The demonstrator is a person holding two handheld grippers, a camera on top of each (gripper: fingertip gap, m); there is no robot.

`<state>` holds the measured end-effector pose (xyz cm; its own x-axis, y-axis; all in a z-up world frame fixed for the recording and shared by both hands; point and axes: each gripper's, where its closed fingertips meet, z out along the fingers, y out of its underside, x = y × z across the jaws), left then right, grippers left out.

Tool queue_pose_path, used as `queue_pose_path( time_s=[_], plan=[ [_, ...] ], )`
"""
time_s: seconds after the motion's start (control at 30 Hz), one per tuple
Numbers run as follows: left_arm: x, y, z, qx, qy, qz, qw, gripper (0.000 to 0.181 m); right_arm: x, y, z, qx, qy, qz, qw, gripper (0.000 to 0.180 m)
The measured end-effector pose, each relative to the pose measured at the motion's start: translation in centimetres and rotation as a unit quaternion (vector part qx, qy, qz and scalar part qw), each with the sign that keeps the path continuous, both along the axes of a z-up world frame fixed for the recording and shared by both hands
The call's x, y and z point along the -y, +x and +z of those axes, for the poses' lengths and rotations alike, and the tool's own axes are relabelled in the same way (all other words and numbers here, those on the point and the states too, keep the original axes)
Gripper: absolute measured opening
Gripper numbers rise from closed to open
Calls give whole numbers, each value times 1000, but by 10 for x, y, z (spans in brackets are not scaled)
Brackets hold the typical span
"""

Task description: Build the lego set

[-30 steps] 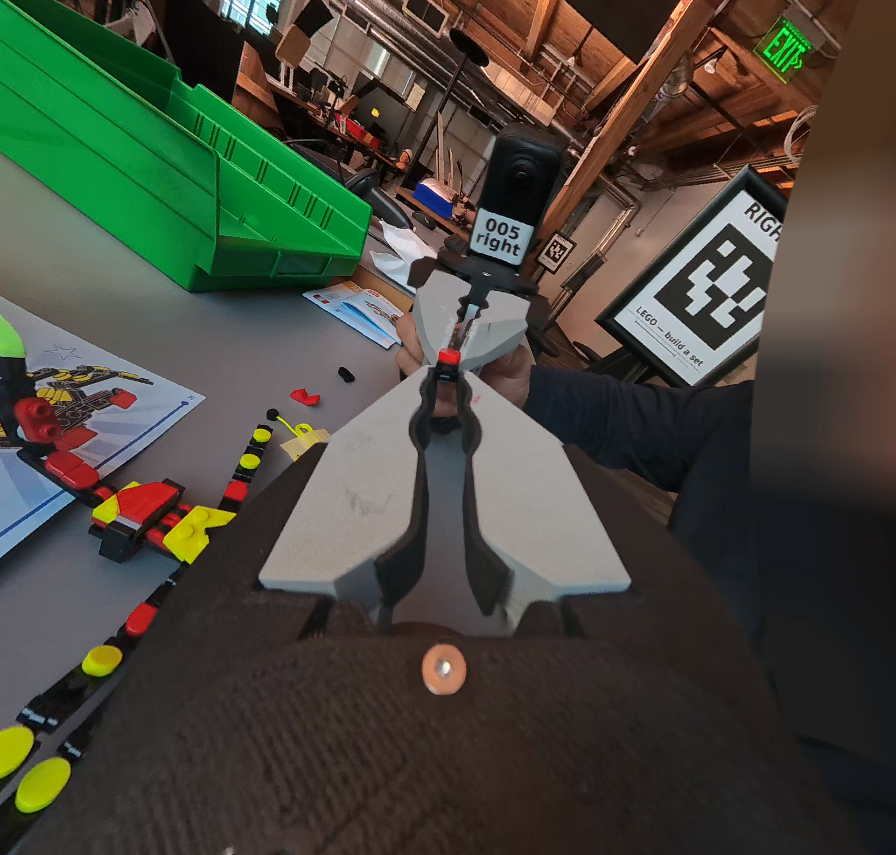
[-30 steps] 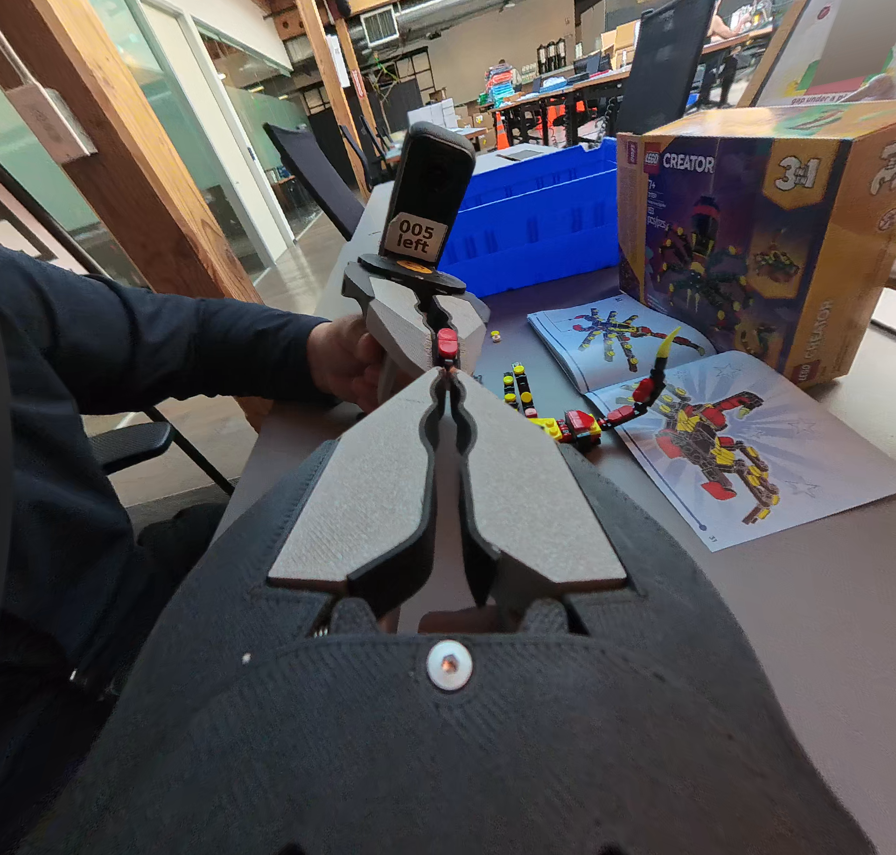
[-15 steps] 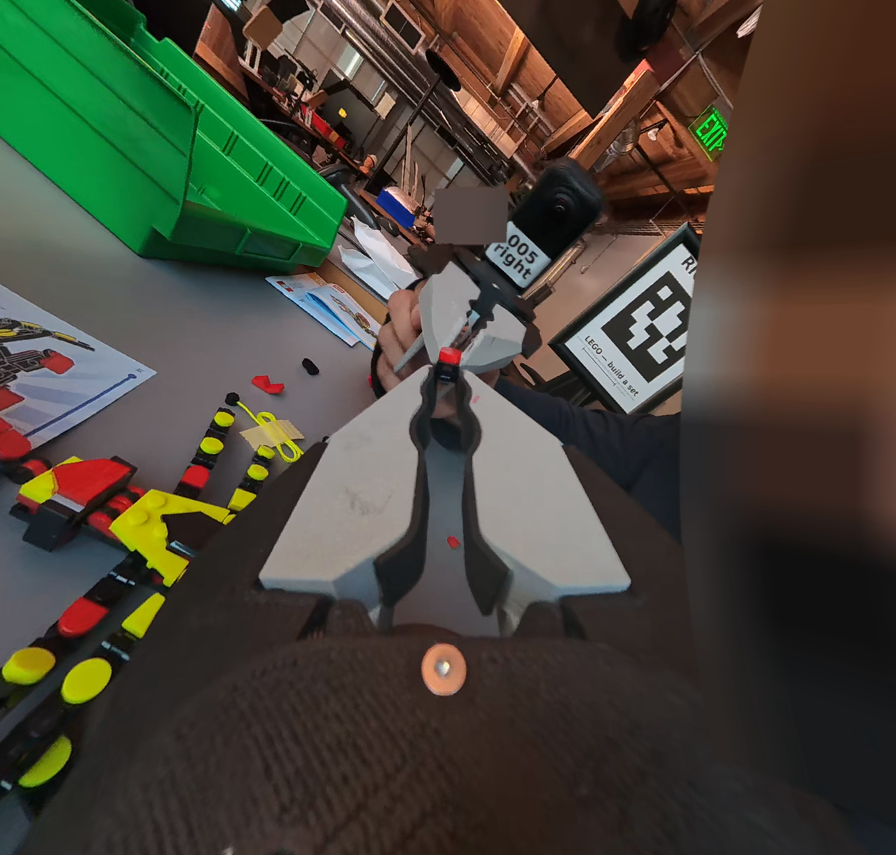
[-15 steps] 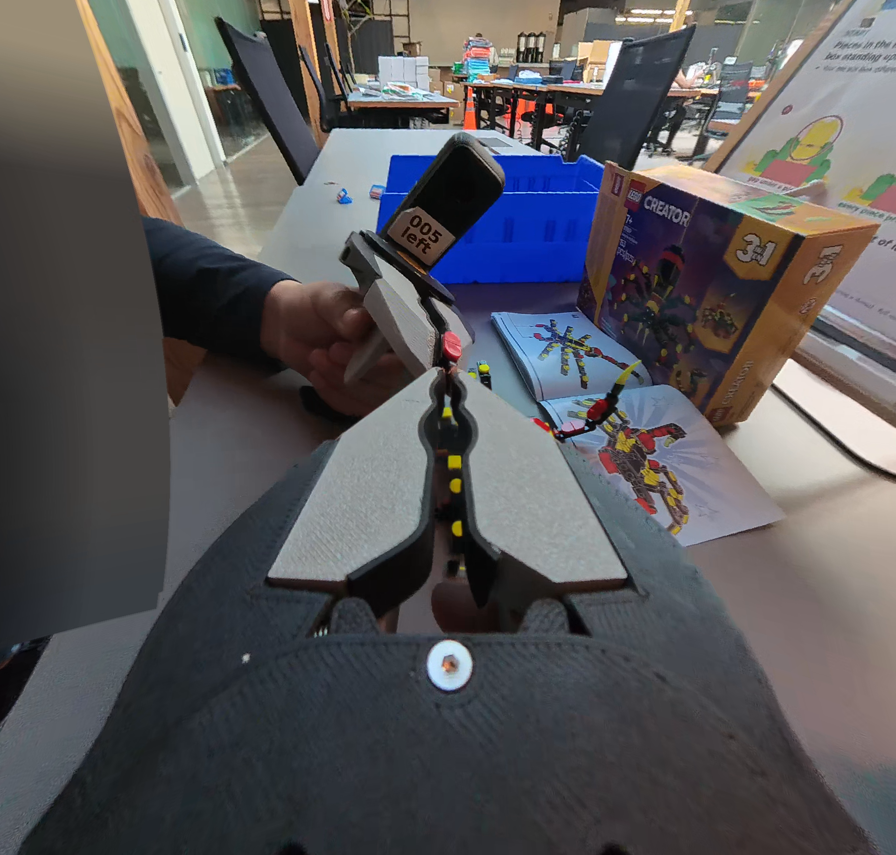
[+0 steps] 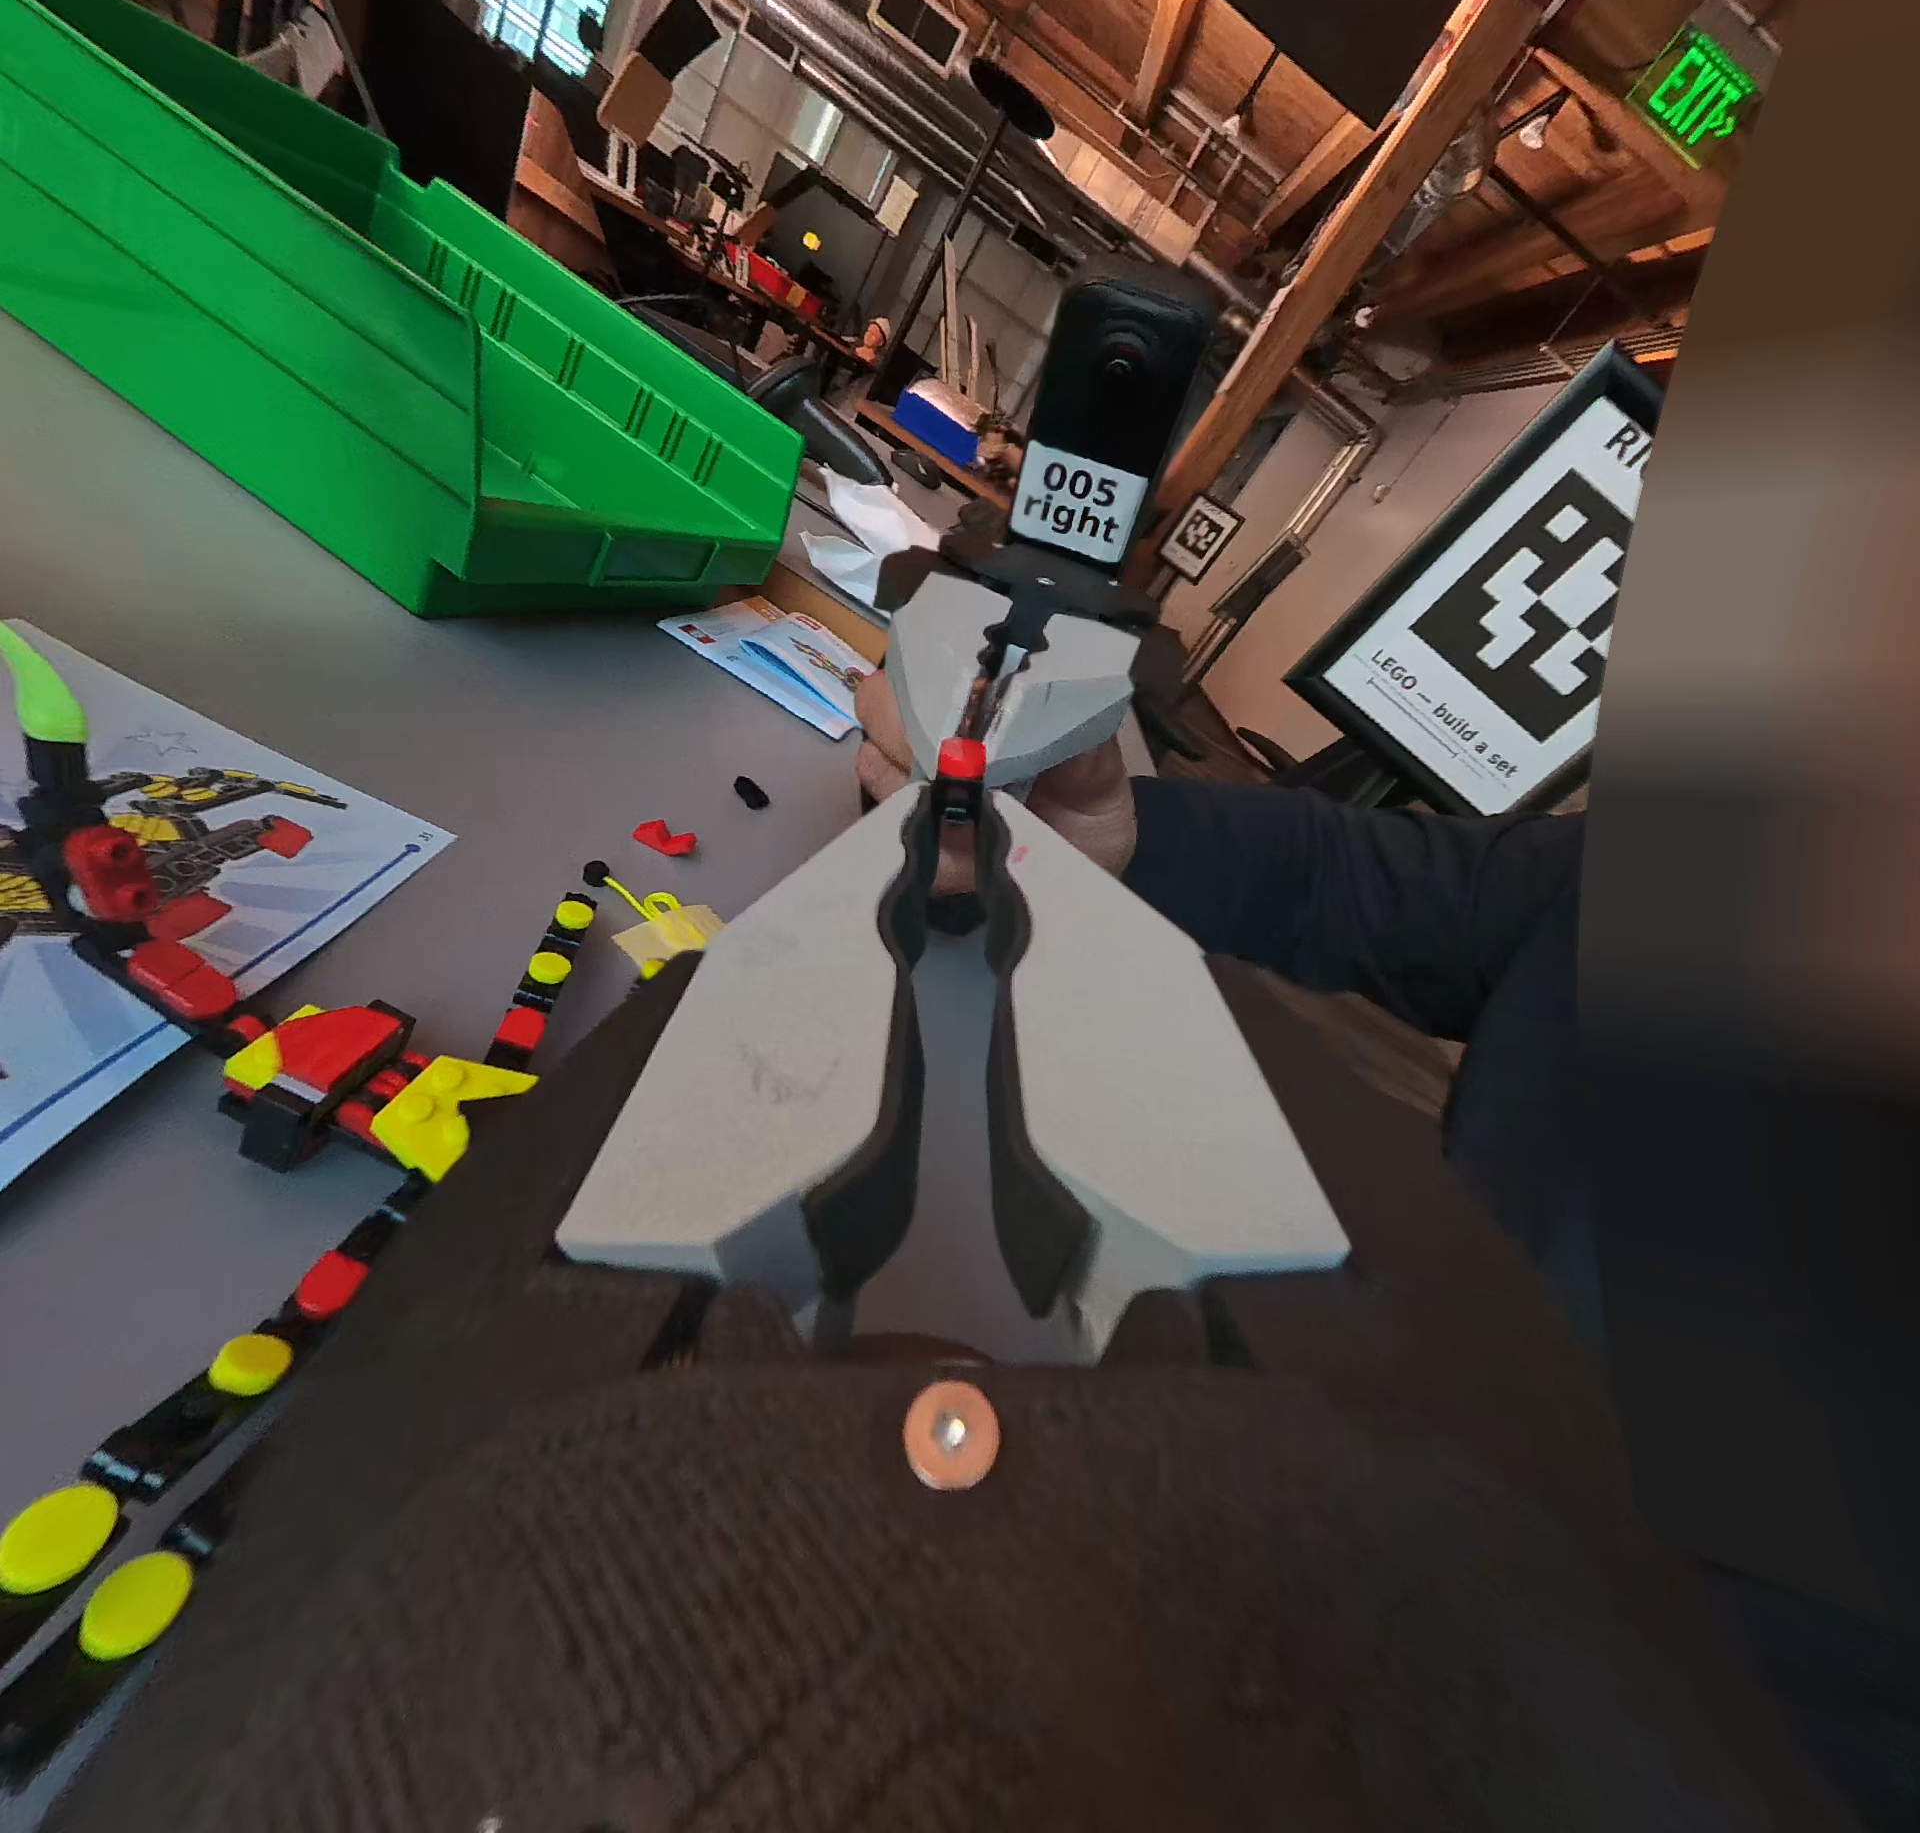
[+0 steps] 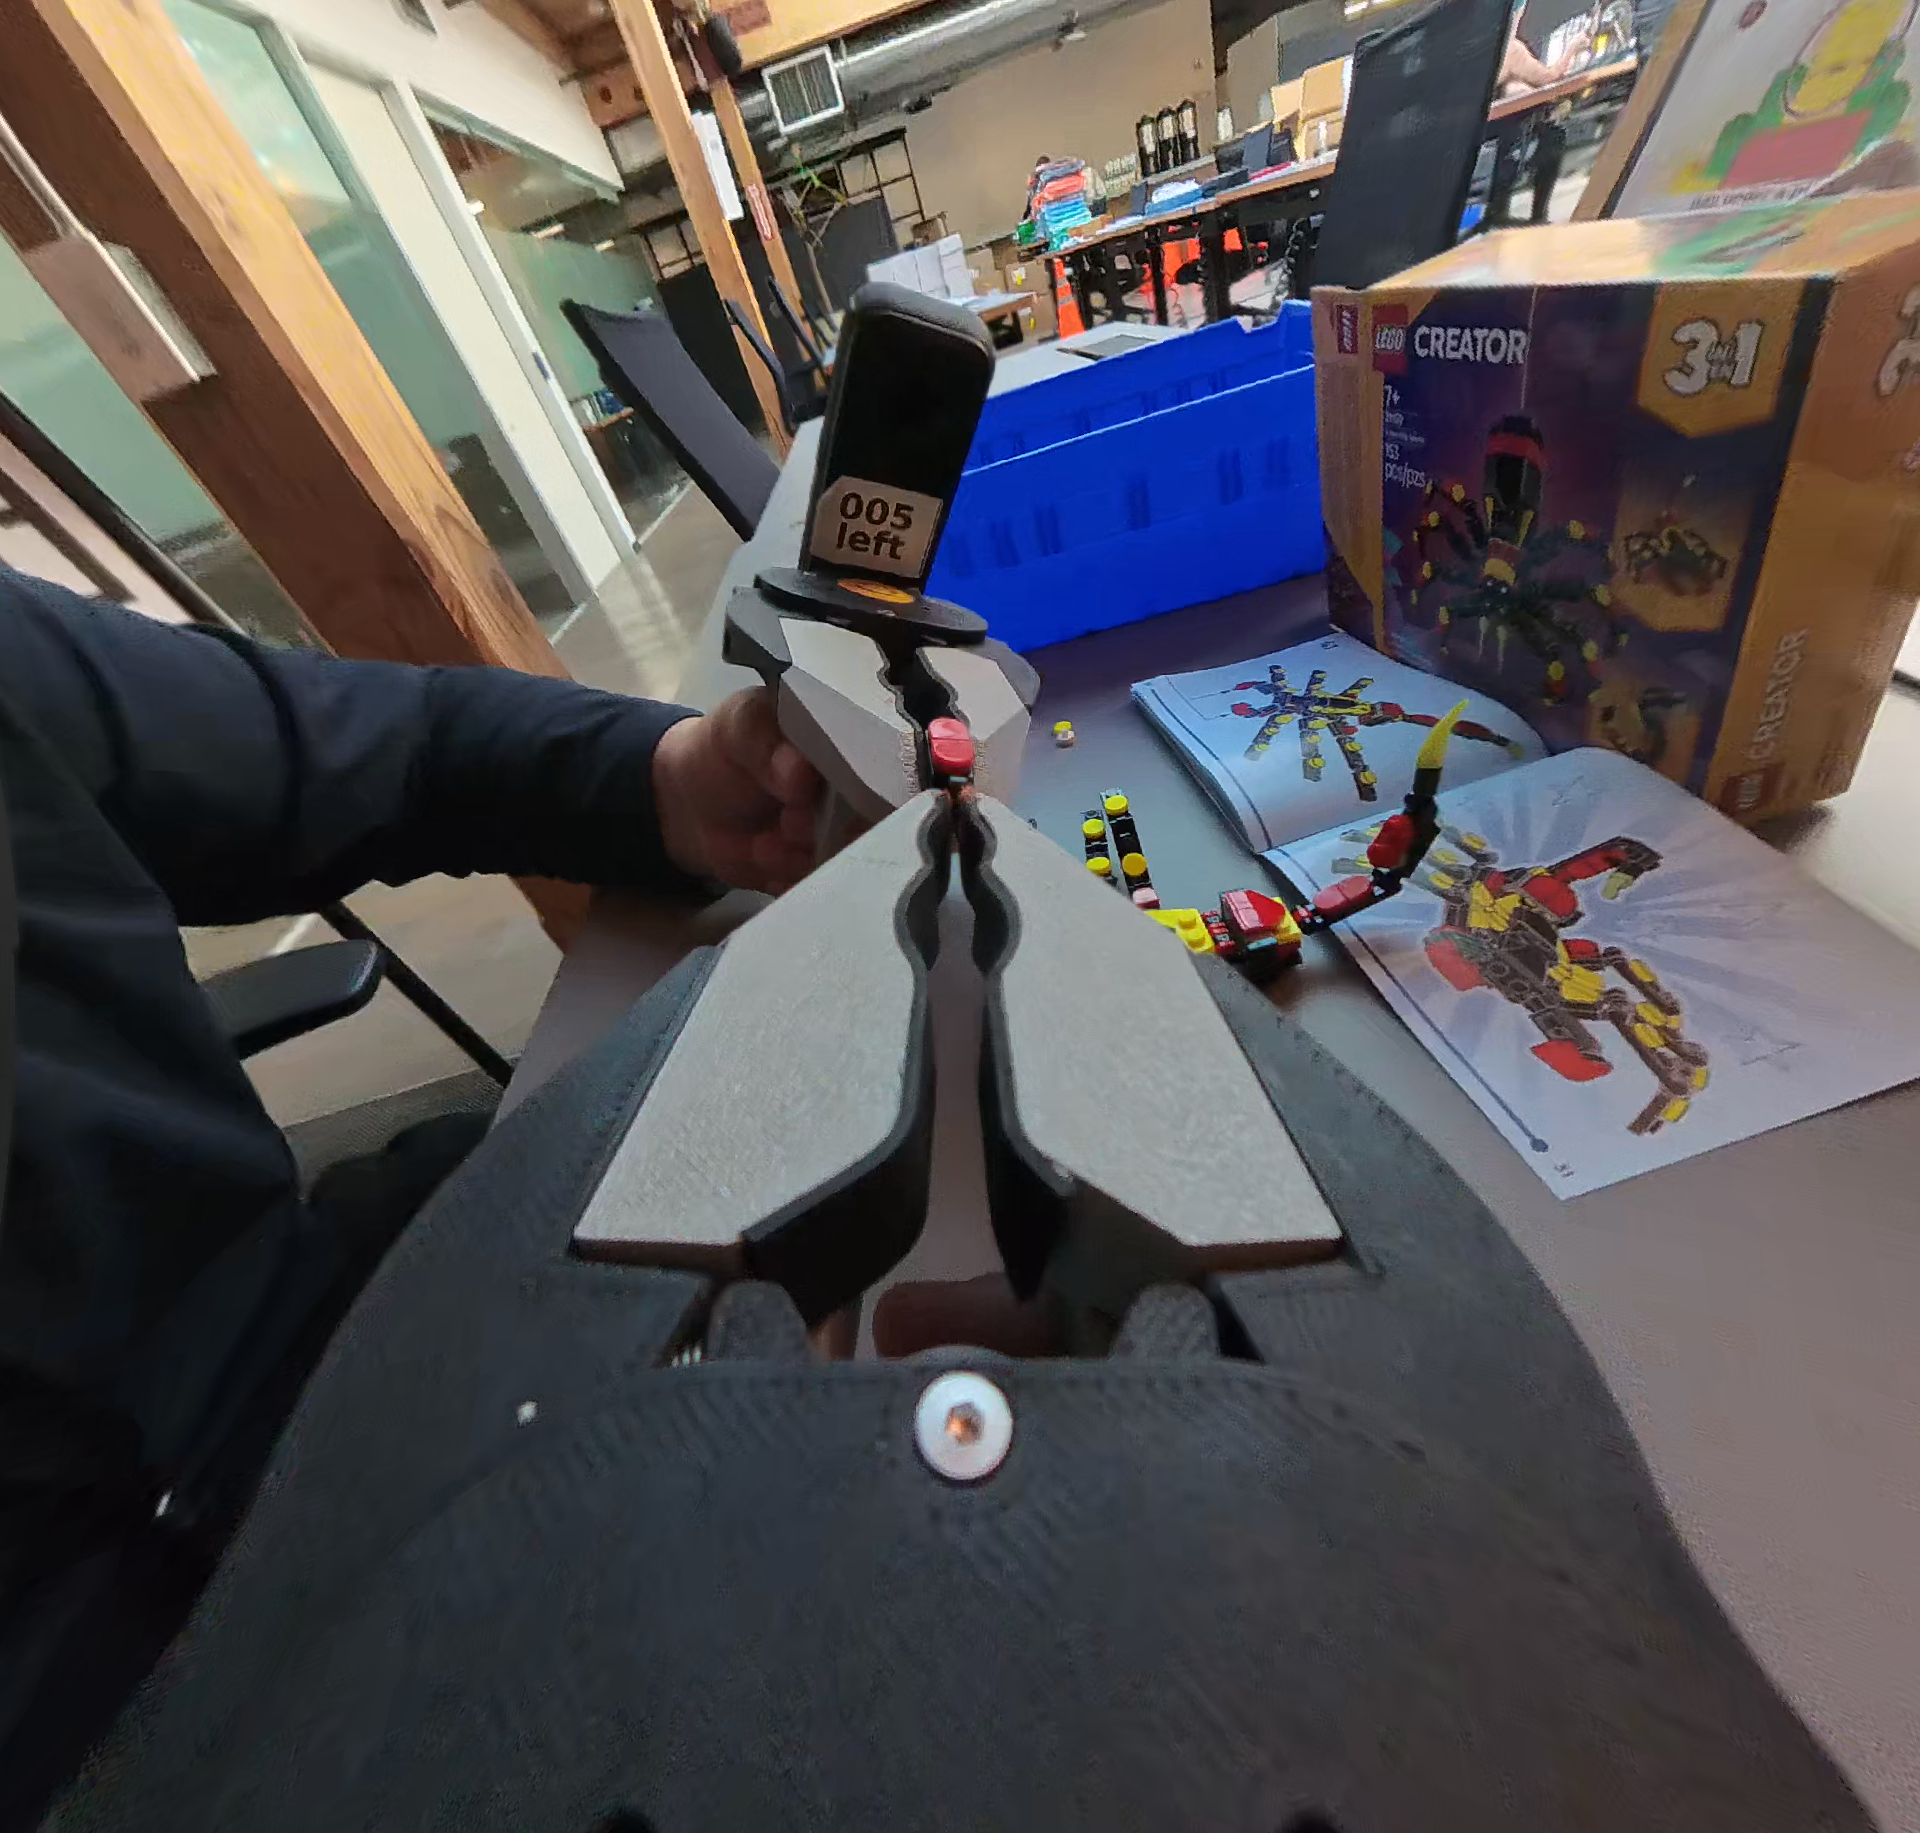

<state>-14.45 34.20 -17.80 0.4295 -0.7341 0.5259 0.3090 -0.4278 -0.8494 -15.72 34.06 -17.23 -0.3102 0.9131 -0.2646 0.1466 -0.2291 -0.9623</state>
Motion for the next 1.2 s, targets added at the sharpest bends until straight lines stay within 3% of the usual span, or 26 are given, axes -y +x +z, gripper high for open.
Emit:
queue_pose_path(
  time_s=[0.27,0.47,0.9,1.2],
  plan=[
    [1,5,-8,-42,-4,-5,999,3,-4,-1,7,-13,-63,-2,998,0],
    [-3,3,-11,-38,-18,2,999,3,-7,0,0,7,-26,-8,1000,0],
    [-10,-10,2,10,5,32,999,4,-12,1,-5,10,-91,3,996,0],
    [-9,-8,1,8,1,26,1000,10,-6,1,-6,13,-66,6,998,0]
  ],
)
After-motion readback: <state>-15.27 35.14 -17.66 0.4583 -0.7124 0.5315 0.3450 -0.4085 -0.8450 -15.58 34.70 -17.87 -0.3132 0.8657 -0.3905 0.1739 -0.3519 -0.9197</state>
